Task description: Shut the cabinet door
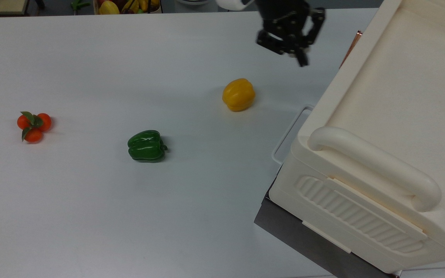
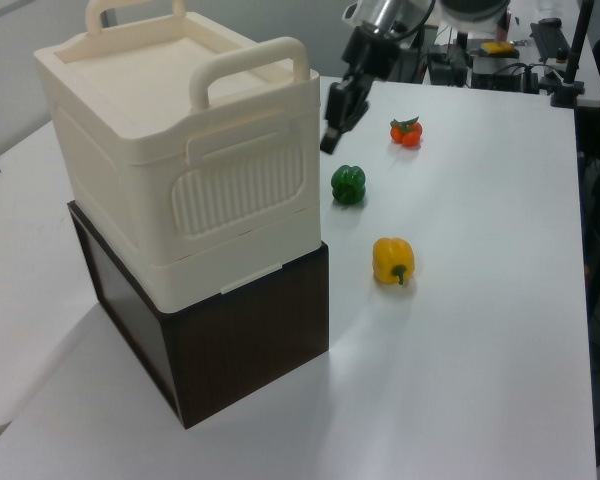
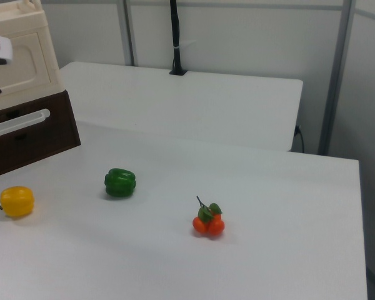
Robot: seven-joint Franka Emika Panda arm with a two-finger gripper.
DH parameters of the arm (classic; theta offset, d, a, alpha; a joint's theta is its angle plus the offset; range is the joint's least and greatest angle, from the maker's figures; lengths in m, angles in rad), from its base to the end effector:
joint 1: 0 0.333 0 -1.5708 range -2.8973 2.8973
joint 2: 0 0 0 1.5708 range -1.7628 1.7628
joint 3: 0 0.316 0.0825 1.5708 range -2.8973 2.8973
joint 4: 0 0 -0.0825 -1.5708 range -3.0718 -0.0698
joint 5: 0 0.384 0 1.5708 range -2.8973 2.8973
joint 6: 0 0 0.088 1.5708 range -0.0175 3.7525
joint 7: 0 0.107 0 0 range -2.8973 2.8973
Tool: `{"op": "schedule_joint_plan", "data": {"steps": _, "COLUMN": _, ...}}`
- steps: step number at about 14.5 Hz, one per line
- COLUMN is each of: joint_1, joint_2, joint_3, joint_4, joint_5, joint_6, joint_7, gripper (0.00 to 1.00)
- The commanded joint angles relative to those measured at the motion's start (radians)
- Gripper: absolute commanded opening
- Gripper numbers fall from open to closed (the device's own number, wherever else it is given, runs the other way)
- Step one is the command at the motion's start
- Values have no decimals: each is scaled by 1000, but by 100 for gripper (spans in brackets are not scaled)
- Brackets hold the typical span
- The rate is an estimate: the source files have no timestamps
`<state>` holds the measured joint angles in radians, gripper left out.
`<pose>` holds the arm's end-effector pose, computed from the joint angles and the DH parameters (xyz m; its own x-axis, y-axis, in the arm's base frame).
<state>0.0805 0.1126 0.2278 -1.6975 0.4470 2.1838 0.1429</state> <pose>0.5987 0.2003 0.5650 0.9662 -0.0932 0.2402 0.0354 -0.8754 -0.4821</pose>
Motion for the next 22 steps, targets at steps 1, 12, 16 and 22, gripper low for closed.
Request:
{"op": "schedule_joint_plan", "data": {"steps": 1, "joint_1": 10, "joint_2": -91, "joint_3": -74, "joint_4": -25, "joint_5": -112, "joint_6": -211, "joint_7": 14, "gripper": 60}}
{"op": "schedule_joint_plan", "data": {"steps": 12, "joint_1": 53, "joint_2": -140, "joint_3": -251, "joint_4": 127, "joint_5": -399, "joint_6": -671, "joint_7": 11, "gripper": 100}}
{"op": "schedule_joint_plan", "data": {"steps": 16, "joint_1": 90, "joint_2": -134, "joint_3": -329, "joint_4": 116, "joint_5": -398, "joint_6": -537, "joint_7": -84, "gripper": 100}}
{"op": "schedule_joint_plan", "data": {"steps": 22, "joint_1": 90, "joint_2": -125, "joint_3": -324, "joint_4": 104, "joint_5": -395, "joint_6": -473, "joint_7": -158, "gripper": 100}}
